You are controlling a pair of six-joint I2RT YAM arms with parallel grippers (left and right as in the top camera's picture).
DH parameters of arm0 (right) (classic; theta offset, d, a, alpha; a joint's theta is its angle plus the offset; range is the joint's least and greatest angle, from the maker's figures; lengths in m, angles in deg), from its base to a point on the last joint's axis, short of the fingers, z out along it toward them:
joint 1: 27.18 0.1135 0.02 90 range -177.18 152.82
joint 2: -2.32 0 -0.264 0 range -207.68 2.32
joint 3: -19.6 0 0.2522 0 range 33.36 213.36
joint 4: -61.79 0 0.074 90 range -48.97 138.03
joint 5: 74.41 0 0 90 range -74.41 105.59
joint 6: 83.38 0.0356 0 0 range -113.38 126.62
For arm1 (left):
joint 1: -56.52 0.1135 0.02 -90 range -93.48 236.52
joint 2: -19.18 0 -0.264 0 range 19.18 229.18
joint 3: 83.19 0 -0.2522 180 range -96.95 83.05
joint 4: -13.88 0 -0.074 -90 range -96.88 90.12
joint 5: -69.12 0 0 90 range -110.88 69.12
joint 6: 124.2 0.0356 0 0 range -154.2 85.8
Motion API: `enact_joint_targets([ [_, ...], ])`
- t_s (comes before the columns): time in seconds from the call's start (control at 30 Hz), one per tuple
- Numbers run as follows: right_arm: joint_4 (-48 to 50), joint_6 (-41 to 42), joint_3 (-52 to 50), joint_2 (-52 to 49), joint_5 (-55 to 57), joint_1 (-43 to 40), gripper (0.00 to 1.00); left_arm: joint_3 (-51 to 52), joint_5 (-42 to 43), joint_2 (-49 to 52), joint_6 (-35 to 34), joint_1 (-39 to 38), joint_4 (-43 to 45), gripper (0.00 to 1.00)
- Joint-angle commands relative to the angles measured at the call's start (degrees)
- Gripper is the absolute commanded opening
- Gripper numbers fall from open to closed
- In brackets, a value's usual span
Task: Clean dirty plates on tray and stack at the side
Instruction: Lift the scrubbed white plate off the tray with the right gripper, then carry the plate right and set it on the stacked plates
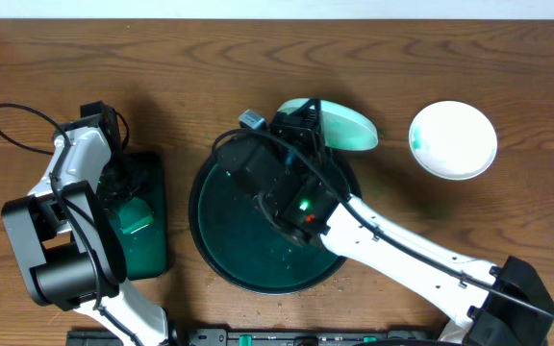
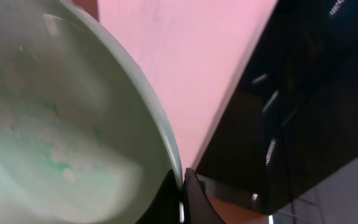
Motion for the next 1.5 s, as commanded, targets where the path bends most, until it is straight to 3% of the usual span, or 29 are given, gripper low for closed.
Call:
enact_joint_targets([
  [0.0, 1.57, -5.53, 1.2, 0.26, 2.51, 1.31, 0.01, 0.28, -0.07, 0.59, -0.09, 0.35, -0.13, 0.75],
  [0.67, 2.03, -4.7, 1.2, 0.24, 2.03, 2.75, 0.01, 0.28, -0.04, 0.59, -0.09, 0.35, -0.13, 0.75],
  [0.73, 1.84, 2.73, 1.2, 0.26, -1.6, 2.58, 0.01, 0.28, -0.07, 0.59, -0.09, 0.35, -0.13, 0.75],
  [0.8, -0.81, 17.31, 1.18, 0.24, -8.33, 1.86, 0.01, 0.28, -0.04, 0.59, -0.09, 0.35, -0.13, 0.76],
  [0.87, -9.64, 38.29, 1.18, 0.24, -21.64, 0.37, 0.01, 0.28, -0.04, 0.59, -0.09, 0.35, -0.24, 0.75],
  [0.97, -18.32, 55.56, 1.16, 0.13, -41.03, -2.38, 0.01, 0.28, -0.07, 0.59, -0.07, 0.35, -0.55, 0.75],
  [1.0, -19.08, 58.88, 1.16, 0.13, -42.75, -3.23, 0.01, 0.28, -0.07, 0.59, -0.07, 0.35, -0.52, 0.75],
  [1.17, -19.67, 59.98, 3.26, 1.68, -35.23, -5.27, 0.01, 0.28, -0.04, 0.59, -0.09, 0.35, -0.42, 0.75],
  [1.33, -19.65, 59.41, 4.52, 3.69, -37.2, -6.97, 0.01, 0.28, -0.04, 0.59, -0.33, 0.35, -0.39, 0.75],
  [1.47, -24.37, 66.4, 4.55, 4.04, -43.89, -8.24, 0.01, 0.28, -0.07, 0.59, -0.31, 0.35, -0.42, 0.76],
])
